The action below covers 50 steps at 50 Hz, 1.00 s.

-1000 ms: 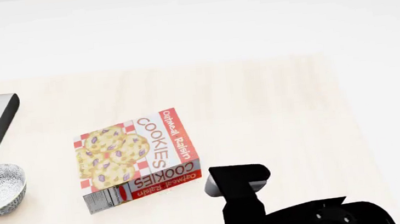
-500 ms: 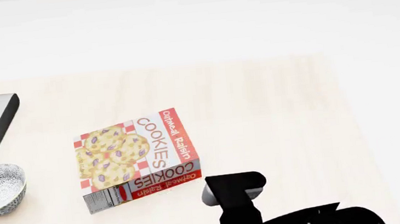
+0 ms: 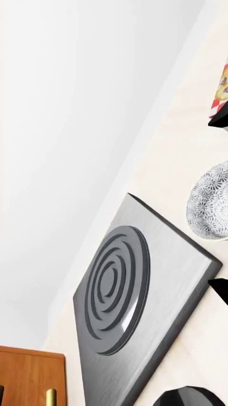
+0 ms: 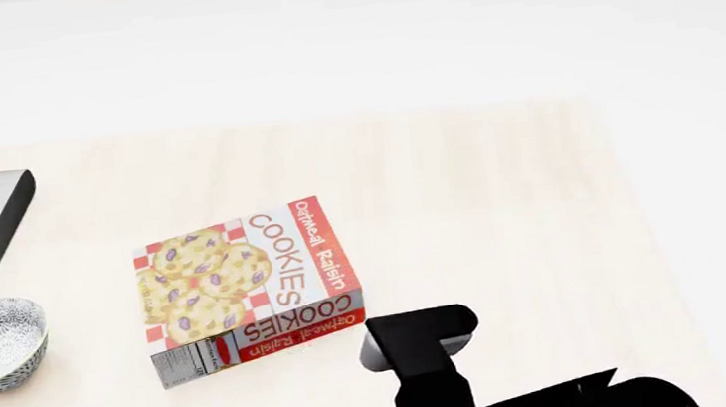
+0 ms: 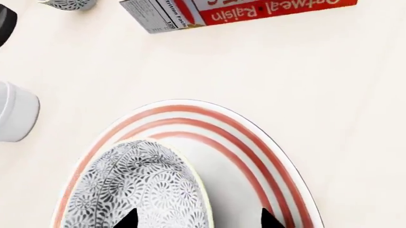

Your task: Pick the akita bowl next to the plate and place it on the plate.

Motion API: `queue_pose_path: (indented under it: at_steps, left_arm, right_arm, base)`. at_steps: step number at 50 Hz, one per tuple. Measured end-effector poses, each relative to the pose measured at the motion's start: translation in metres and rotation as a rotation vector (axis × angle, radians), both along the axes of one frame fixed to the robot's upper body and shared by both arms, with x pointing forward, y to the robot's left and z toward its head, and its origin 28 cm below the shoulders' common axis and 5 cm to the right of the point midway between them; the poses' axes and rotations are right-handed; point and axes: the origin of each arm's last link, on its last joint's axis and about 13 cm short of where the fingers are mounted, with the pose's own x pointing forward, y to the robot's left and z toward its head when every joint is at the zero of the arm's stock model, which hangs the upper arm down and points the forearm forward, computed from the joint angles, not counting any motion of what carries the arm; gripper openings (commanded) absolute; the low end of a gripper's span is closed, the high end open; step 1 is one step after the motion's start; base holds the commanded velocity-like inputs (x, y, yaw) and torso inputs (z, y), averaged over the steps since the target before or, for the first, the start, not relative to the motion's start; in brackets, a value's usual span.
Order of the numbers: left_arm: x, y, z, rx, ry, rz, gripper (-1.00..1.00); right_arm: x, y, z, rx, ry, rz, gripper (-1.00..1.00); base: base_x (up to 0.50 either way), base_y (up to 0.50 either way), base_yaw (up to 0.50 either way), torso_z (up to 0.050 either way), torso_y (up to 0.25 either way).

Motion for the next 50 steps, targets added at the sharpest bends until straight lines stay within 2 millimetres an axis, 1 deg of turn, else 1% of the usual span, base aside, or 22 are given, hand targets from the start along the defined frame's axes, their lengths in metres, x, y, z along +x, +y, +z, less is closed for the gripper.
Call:
queue_pose_path:
  at_steps: [16,36,44,50]
  left_arm:
    - [0.0,0.0,0.0,-0.001,0.001,0.0,1.0]
    - [0.0,0.0,0.0,-0.001,0.002,0.0,1.0]
    - [0.0,0.0,0.0,0.0,0.002,0.0,1.0]
    - [0.0,0.0,0.0,0.001,0.002,0.0,1.0]
  right_arm:
    - [-0.004,-0.004,0.023,-0.008,-0.084,0.015,1.0]
    - [-0.013,-0.015,0.052,-0.01,-0.188,-0.019,1.0]
    - [-0.019,-0.022,0.059,-0.009,-0.241,-0.051,1.0]
    - [-0.025,-0.026,0.059,-0.008,-0.303,-0.079,1.0]
  base:
    - [0.0,0.0,0.0,0.0,0.0]
    - [0.0,0.0,0.0,0.0,0.0]
    - [0.0,0.0,0.0,0.0,0.0]
    - [0.0,0.0,0.0,0.0,0.0]
